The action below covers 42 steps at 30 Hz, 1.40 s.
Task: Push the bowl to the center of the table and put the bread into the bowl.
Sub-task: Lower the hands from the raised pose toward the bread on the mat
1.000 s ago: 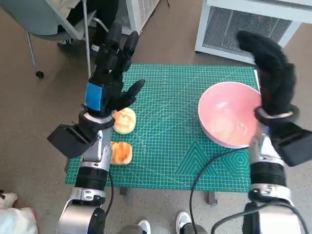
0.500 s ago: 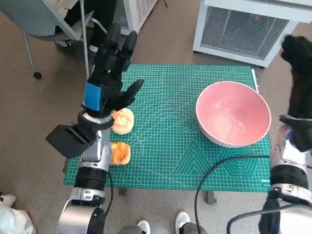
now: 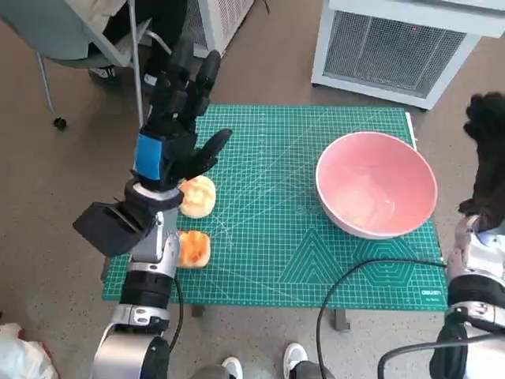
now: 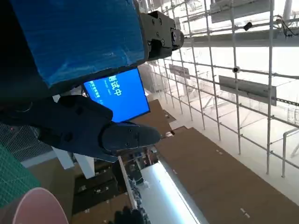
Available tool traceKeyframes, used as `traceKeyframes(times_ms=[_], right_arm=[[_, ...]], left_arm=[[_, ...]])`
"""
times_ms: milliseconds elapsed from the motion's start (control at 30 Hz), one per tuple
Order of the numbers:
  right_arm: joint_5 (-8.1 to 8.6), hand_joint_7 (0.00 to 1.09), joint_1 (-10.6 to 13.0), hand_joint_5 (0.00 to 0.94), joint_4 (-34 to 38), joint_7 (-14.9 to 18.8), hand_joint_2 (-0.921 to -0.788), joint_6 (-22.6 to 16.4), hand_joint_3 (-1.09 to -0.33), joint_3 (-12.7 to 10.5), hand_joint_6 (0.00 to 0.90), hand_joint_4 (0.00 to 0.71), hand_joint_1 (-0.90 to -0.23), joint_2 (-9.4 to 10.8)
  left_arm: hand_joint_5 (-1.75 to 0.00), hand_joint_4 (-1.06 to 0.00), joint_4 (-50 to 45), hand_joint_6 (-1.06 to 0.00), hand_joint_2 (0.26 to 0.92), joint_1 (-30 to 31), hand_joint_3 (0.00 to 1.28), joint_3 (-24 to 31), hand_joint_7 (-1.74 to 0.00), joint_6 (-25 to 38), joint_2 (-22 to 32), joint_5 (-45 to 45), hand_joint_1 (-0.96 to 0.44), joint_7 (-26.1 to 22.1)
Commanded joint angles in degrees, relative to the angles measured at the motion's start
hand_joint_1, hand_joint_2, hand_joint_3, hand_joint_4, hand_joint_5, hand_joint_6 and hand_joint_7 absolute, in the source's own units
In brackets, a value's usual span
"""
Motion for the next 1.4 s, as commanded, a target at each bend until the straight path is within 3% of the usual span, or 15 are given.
traceKeyframes(times_ms=[33, 533, 900, 1400], right_arm=[[-0.17, 0.01, 1.5, 0.000, 1.9, -1.0, -0.921, 5.3, -0.813, -0.6, 0.298, 0.195, -0.530, 1.3], [-0.64, 0.02, 1.9, 0.014, 2.9, -2.6, -0.921, 14.4, -0.834, -0.5, 0.322, 0.231, -0.518, 5.3], [-0.23, 0.01, 1.1, 0.001, 3.1, -0.1, -0.921, 16.2, -0.836, -1.1, 0.310, 0.213, -0.493, 8.7], [-1.35, 0.01, -1.3, 0.002, 2.8, 1.4, -0.921, 16.1, -0.849, 0.4, 0.315, 0.220, -0.478, 13.8]], left_arm=[[0.00, -0.20, -1.0, -0.18, 0.921, 0.6, 0.34, 0.4, -0.05, 0.1, 0.9, -0.8, -0.28, -0.2], [-0.01, -0.22, -3.2, -0.20, 0.921, 1.7, 0.33, 0.4, -0.06, 1.1, 1.8, 0.1, -0.29, 0.6], [-0.01, -0.22, -5.4, -0.20, 0.921, 3.0, 0.33, 0.1, -0.06, 1.7, 2.5, 0.7, -0.30, 1.5], [-0.01, -0.23, -6.5, -0.22, 0.921, 4.8, 0.34, 0.7, -0.06, 1.9, 3.9, 0.1, -0.29, 1.5]])
